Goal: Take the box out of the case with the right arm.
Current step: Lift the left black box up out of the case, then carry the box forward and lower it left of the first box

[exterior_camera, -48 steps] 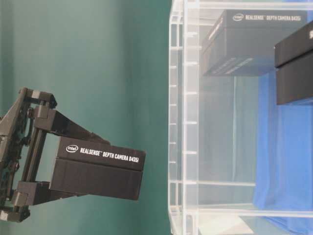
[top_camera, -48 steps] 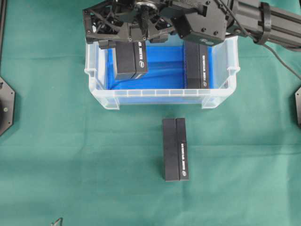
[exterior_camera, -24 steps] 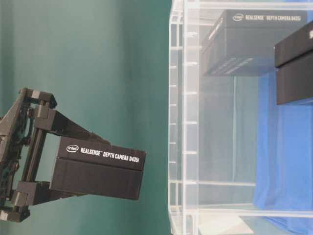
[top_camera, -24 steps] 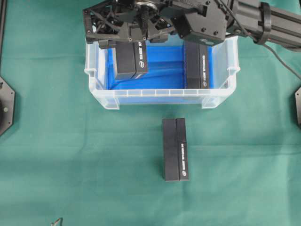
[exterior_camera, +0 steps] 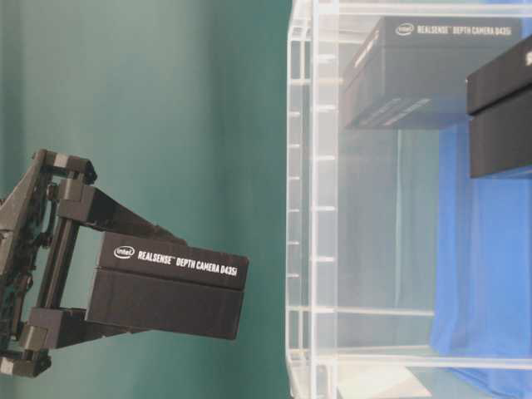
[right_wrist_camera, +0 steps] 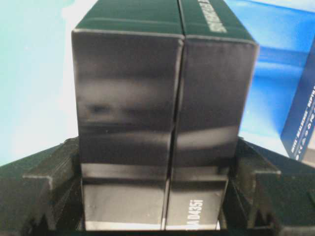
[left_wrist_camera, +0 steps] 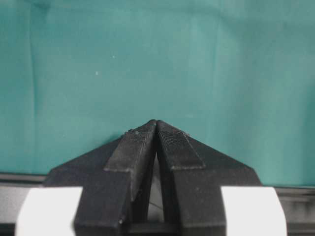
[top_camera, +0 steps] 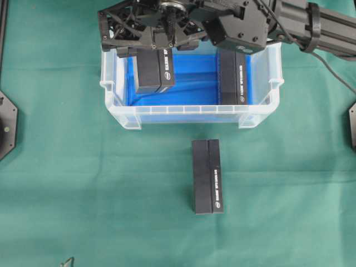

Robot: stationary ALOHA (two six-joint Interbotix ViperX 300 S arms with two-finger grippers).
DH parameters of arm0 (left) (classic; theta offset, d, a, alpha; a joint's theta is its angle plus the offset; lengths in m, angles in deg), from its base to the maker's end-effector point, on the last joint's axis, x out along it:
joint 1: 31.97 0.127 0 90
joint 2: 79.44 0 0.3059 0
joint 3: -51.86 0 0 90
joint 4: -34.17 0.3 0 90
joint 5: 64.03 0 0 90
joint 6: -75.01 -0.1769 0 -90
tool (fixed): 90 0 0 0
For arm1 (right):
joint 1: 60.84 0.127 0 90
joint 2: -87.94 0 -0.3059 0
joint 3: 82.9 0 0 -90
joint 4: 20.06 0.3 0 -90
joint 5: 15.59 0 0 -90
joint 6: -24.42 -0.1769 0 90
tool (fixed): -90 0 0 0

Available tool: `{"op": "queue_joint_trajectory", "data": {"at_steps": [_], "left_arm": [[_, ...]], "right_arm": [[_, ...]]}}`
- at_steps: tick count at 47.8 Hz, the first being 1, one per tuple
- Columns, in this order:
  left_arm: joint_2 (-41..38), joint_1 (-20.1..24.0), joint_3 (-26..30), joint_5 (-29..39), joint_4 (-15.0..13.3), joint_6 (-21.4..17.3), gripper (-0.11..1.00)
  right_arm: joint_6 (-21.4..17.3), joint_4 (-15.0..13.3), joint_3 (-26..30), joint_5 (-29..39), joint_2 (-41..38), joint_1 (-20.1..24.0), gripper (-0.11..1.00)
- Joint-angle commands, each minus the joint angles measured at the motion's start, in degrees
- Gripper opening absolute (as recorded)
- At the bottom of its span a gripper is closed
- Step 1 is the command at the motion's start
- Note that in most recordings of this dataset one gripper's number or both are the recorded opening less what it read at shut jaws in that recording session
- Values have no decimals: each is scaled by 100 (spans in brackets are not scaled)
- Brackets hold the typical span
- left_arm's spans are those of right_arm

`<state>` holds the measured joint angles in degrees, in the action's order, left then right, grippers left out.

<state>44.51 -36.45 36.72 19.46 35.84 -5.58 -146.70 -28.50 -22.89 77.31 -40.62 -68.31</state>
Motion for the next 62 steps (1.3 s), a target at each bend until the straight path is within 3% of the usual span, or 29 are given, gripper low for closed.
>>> {"op": "queue_joint_trajectory", "data": {"at_steps": [1, 39, 62], "left_arm": [[-18, 0, 167, -26, 0, 9, 0], [-18, 0, 167, -18, 0, 9, 0], [-18, 0, 167, -18, 0, 0, 0]], "right_arm": [[18, -26, 176, -35, 334, 18, 68], [-9, -35, 185, -35, 334, 88, 68], [-967, -220, 185, 167, 316, 1169, 68]]}}
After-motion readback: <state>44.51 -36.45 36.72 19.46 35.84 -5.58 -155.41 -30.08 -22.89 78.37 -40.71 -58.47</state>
